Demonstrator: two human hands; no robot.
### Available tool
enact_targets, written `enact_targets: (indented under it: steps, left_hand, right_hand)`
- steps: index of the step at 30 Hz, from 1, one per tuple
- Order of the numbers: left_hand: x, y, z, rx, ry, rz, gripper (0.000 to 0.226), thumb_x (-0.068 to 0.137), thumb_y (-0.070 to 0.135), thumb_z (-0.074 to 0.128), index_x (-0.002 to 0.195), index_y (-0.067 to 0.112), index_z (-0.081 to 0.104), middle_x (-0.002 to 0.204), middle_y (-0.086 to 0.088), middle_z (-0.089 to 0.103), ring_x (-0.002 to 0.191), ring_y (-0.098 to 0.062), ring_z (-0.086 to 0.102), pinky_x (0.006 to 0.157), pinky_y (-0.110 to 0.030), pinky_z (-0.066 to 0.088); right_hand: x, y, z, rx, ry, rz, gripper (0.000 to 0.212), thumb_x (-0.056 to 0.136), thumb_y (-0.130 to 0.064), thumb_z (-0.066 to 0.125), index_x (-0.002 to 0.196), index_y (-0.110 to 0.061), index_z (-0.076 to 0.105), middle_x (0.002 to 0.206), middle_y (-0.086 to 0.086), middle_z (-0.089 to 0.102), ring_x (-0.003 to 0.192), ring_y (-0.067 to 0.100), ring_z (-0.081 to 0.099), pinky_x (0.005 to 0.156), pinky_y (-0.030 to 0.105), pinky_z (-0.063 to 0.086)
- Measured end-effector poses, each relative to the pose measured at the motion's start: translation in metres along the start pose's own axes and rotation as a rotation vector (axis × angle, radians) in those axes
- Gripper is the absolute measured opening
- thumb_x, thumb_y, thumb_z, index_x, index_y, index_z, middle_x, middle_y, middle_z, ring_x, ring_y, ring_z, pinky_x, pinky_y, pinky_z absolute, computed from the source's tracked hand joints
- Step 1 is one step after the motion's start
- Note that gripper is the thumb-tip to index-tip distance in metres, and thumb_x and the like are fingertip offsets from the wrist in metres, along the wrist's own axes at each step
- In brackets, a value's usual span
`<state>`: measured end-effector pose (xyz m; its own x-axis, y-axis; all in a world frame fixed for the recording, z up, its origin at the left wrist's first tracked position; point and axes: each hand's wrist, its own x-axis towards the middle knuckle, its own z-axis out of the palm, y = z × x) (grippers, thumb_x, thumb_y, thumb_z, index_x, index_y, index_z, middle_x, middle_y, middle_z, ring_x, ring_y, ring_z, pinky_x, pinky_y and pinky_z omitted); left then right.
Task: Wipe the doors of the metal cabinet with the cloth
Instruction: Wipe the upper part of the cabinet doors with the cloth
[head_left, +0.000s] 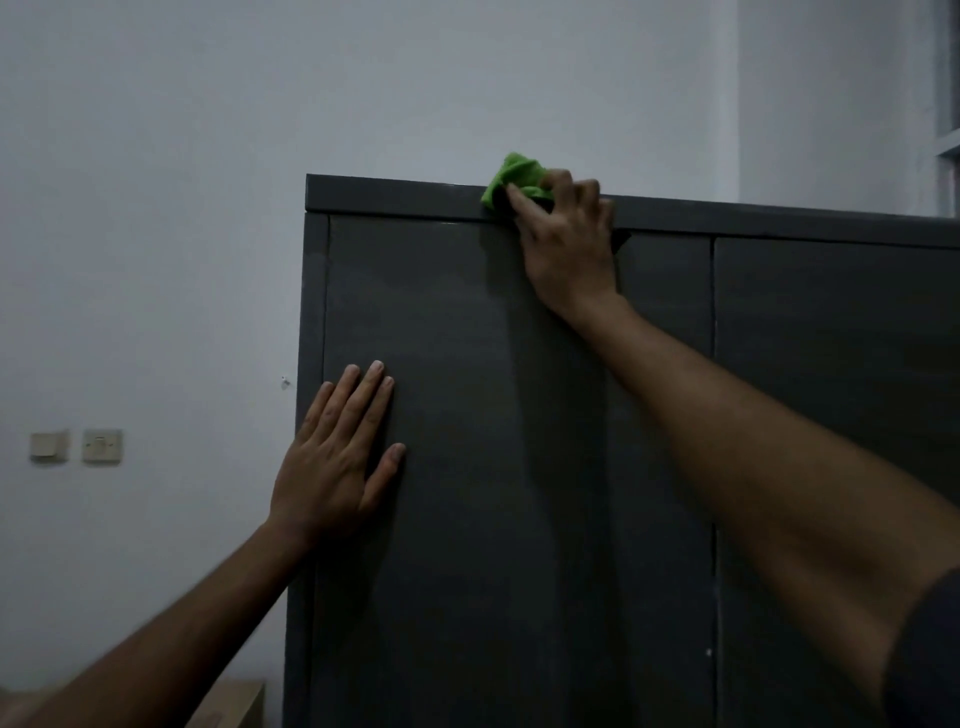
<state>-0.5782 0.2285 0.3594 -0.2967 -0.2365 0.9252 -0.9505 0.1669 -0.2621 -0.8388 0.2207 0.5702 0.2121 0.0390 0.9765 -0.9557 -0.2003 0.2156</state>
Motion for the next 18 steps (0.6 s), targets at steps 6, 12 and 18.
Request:
enact_targets:
  steps: [6,12,18]
  left_hand:
    - [0.001,0.001,-0.003,0.004,-0.004,-0.005,0.072,0.102,0.053,0.03,0.159,0.01,0.021,0.167,-0.009,0.015,0.156,-0.023,0.009,0.127,-0.034,0.001]
    - [0.001,0.003,-0.005,0.002,-0.006,-0.013,0.072,0.102,0.054,0.029,0.158,0.01,0.023,0.167,-0.01,0.017,0.156,-0.022,0.008,0.127,-0.033,0.0]
    - [0.001,0.003,-0.004,-0.001,-0.011,-0.021,0.073,0.1,0.053,0.033,0.159,0.011,0.021,0.168,-0.008,0.014,0.157,-0.02,0.005,0.127,-0.034,0.0]
  right_hand:
    - [-0.033,0.052,-0.008,0.036,0.005,-0.395,0.035,0.093,-0.029,0.055,0.126,-0.025,0.065,0.125,0.016,0.059,0.106,0.039,0.055,0.083,0.045,0.043]
    - [-0.01,0.03,-0.006,0.073,0.011,-0.061,0.038,0.096,-0.033,0.046,0.131,-0.026,0.06,0.123,0.016,0.054,0.108,0.039,0.05,0.084,0.044,0.041]
    - [-0.036,0.074,-0.015,0.081,-0.001,-0.411,0.03,0.092,-0.033,0.057,0.117,-0.019,0.068,0.101,0.018,0.06,0.085,0.036,0.06,0.061,0.04,0.052]
